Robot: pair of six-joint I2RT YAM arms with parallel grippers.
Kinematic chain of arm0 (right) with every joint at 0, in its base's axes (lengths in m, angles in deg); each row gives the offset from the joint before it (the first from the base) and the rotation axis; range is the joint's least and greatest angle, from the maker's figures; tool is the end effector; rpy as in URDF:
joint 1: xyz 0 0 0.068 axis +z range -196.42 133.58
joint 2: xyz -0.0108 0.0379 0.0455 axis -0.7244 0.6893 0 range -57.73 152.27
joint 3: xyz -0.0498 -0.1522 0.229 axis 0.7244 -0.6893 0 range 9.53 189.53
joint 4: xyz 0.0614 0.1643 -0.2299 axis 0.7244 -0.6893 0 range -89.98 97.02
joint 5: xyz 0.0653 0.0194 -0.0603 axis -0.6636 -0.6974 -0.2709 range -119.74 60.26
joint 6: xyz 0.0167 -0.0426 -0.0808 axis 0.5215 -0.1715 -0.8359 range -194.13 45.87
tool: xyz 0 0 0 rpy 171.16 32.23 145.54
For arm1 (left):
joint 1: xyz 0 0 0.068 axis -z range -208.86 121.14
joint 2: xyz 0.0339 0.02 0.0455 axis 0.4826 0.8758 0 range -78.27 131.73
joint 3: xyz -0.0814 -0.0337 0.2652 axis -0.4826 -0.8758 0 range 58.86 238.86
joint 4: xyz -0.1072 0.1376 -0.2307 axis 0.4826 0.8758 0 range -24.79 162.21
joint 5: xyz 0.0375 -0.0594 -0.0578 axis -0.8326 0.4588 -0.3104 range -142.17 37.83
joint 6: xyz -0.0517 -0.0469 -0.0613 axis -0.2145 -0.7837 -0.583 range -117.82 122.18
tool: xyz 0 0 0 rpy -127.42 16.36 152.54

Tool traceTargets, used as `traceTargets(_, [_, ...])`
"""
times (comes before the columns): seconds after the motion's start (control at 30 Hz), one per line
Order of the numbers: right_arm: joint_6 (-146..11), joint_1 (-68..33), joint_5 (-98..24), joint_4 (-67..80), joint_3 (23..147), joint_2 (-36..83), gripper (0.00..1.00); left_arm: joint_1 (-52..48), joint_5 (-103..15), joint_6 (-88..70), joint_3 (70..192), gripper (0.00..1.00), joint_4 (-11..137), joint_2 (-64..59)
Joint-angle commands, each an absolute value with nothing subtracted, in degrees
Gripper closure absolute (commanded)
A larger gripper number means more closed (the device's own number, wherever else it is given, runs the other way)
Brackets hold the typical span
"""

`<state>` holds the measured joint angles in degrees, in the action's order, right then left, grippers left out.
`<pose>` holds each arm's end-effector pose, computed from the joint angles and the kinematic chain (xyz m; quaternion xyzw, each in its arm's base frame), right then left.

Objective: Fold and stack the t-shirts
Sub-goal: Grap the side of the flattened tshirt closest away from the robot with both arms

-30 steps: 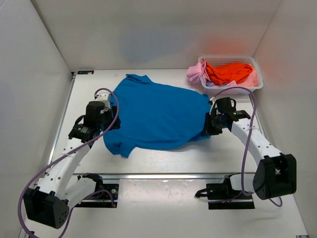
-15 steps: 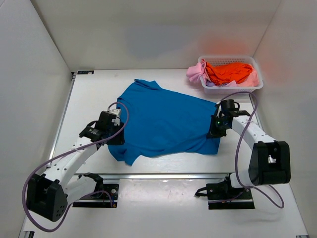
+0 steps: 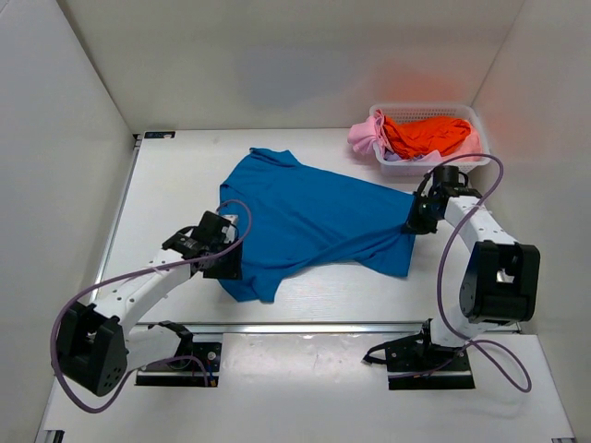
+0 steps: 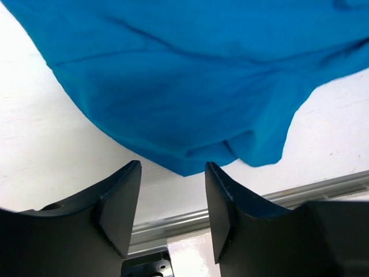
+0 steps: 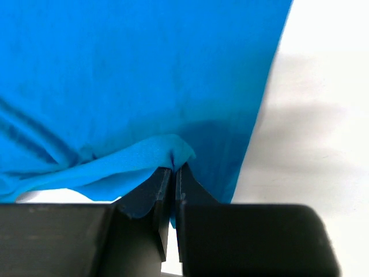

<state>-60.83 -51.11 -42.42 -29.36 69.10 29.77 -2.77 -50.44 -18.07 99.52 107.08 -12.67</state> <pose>0.3465 -0.0101 0.1683 0.1272 0.9609 0.1240 0.2122 0.2183 -0.1098 0.1540 0.0529 0.9780 -0.0926 0.1790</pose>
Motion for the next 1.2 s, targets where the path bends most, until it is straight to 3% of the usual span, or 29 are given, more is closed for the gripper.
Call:
traceTargets(0.0, [-61.04, -51.43, -41.43, -27.88, 71.49, 30.41, 1.0, -0.39, -49.62, -20.14, 98.93, 0.4, 107.31, -12.62])
traceTargets(0.47, [-60.51, -49.94, -42.3, -26.91, 72.37, 32.09, 1.0, 5.24, -49.44, -27.08, 95.16, 0.38, 104.85, -6.56])
traceTargets(0.73, [-60.77, -49.76, -43.09, -26.12, 72.2, 31.12, 1.0, 4.02, -57.43, -31.92, 93.04, 0.29, 100.19, -4.71])
traceTargets(0.8, [-61.21, -49.68, -42.49, -26.29, 71.5, 30.86, 1.0, 3.32, -59.11, -31.84, 93.05, 0.38, 99.66, -4.71])
traceTargets(0.9, [-61.12, -49.94, -42.48, -26.65, 70.61, 30.33, 1.0, 1.82, -59.38, -31.22, 93.66, 0.78, 97.91, -4.97])
traceTargets(0.93, [-61.47, -49.76, -42.57, -27.34, 70.27, 30.07, 1.0, 1.47, -58.25, -30.87, 94.53, 0.96, 98.43, -4.89])
traceTargets(0.97, [-61.73, -49.68, -42.13, -28.74, 69.74, 29.28, 1.0, 1.12, -58.59, -30.35, 94.8, 1.0, 98.95, -5.15])
traceTargets(1.17, [-59.81, -43.36, -39.06, -36.04, 66.23, 22.0, 1.0, -3.8, -59.2, -23.58, 105.51, 1.0, 108.53, -8.04])
